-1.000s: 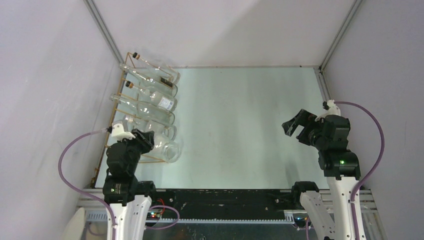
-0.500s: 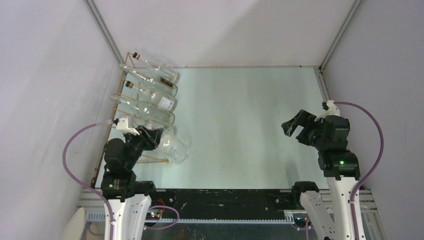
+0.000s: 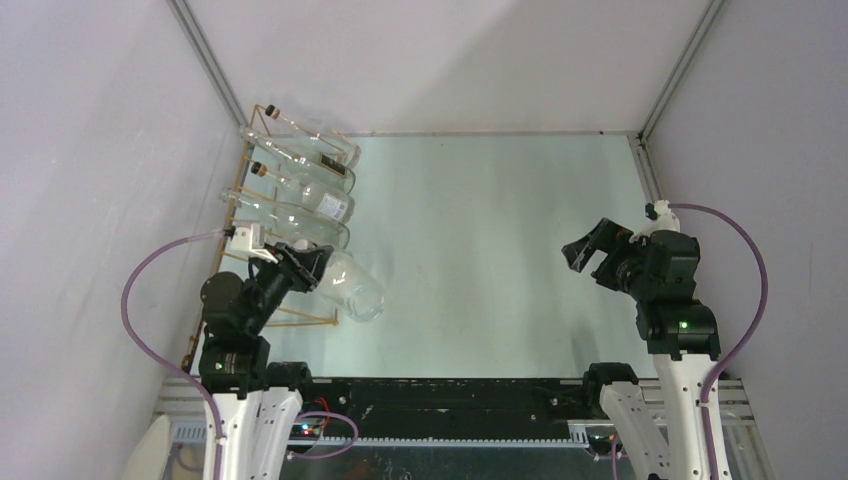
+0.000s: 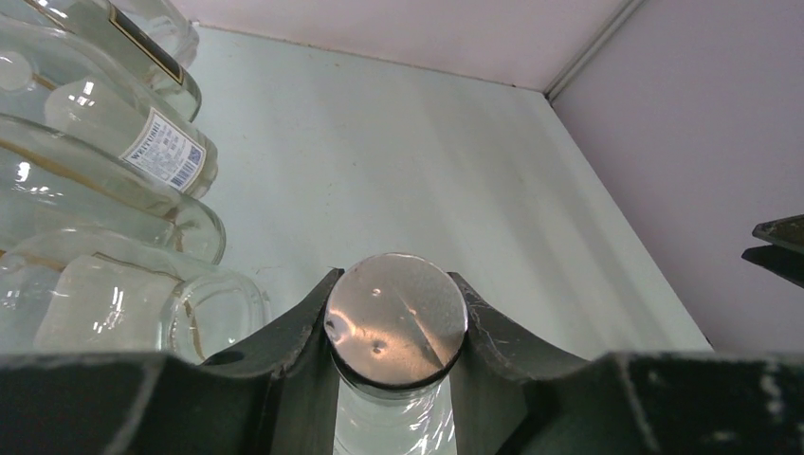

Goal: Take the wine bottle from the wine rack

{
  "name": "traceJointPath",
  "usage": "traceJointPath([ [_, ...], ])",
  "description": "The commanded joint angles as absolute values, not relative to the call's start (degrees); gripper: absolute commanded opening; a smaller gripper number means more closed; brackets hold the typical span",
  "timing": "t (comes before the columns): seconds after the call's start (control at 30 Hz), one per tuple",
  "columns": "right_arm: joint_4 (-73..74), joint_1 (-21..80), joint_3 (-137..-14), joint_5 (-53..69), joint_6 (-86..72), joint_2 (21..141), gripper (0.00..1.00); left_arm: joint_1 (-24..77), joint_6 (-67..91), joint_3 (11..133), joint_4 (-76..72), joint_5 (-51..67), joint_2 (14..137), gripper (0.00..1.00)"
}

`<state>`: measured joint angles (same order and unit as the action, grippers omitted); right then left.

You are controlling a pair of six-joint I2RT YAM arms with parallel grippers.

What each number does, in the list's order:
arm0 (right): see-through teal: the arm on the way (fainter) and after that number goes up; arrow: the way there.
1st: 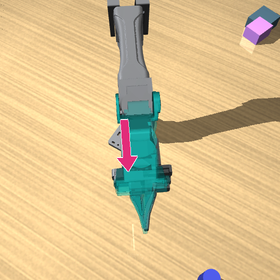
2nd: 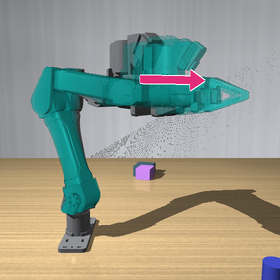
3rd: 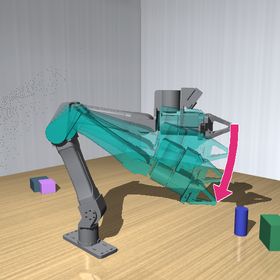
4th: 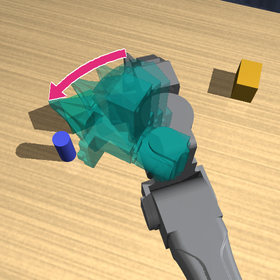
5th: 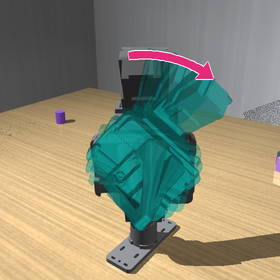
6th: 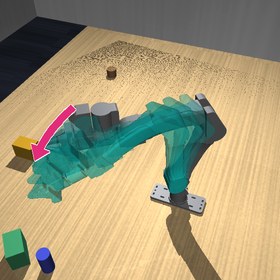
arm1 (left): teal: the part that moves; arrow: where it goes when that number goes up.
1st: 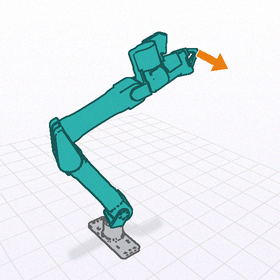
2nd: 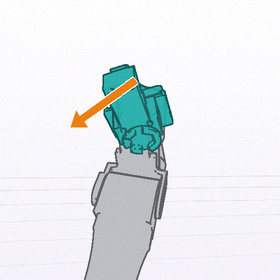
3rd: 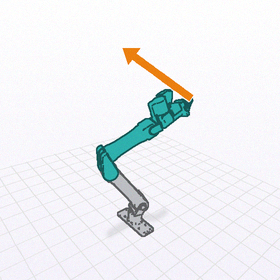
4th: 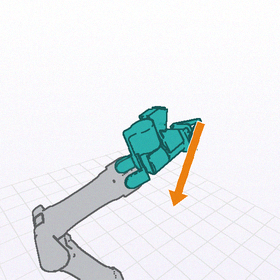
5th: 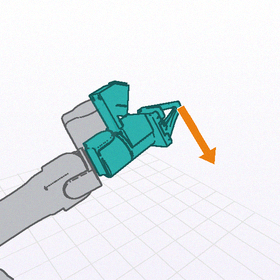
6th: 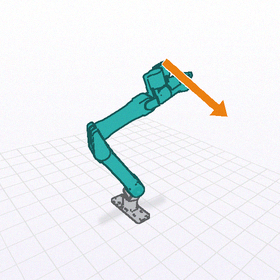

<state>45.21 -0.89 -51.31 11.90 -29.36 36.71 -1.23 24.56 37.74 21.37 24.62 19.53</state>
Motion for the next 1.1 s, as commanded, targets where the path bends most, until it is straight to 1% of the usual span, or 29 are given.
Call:
traceJointPath([
  [0.0, 42.9, -1.1, -51.3, 13.1, -30.5, 36.8, 1.0, 3.0, 27.5, 41.7, 10.0, 22.1, 20.6, 0.0],
  [0.2, 42.7, -1.1, -51.3, 13.3, -30.8, 36.3, 1.0, 17.0, 25.1, 43.0, 9.8, 12.0, 25.1, 0.0],
  [0.37, 43.1, -1.1, -51.3, 12.7, -30.6, 35.8, 1.0, 28.3, 22.4, 44.3, 8.8, 1.2, 29.3, 0.0],
  [0.53, 43.0, -1.1, -51.3, 12.8, -30.5, 35.5, 1.0, 39.2, 19.8, 46.6, 6.4, -6.5, 36.5, 0.0],
  [0.7, 43.4, -1.1, -51.4, 12.6, -30.2, 34.9, 1.0, 45.8, 18.4, 49.3, 2.6, -10.3, 44.3, 0.0],
  [0.83, 44.1, -1.1, -51.4, 11.7, -29.7, 34.3, 1.0, 49.9, 16.9, 52.4, 1.2, -16.1, 49.8, 0.0],
  [0.93, 44.5, -1.1, -51.3, 11.2, -29.5, 34.0, 1.0, 51.1, 16.7, 53.1, -2.3, -19.0, 52.5, 0.0],
  [1.07, 44.9, -1.1, -51.4, 11.1, -29.4, 33.9, 1.0, 51.8, 16.7, 54.2, -4.8, -19.6, 56.9, 0.0],
])
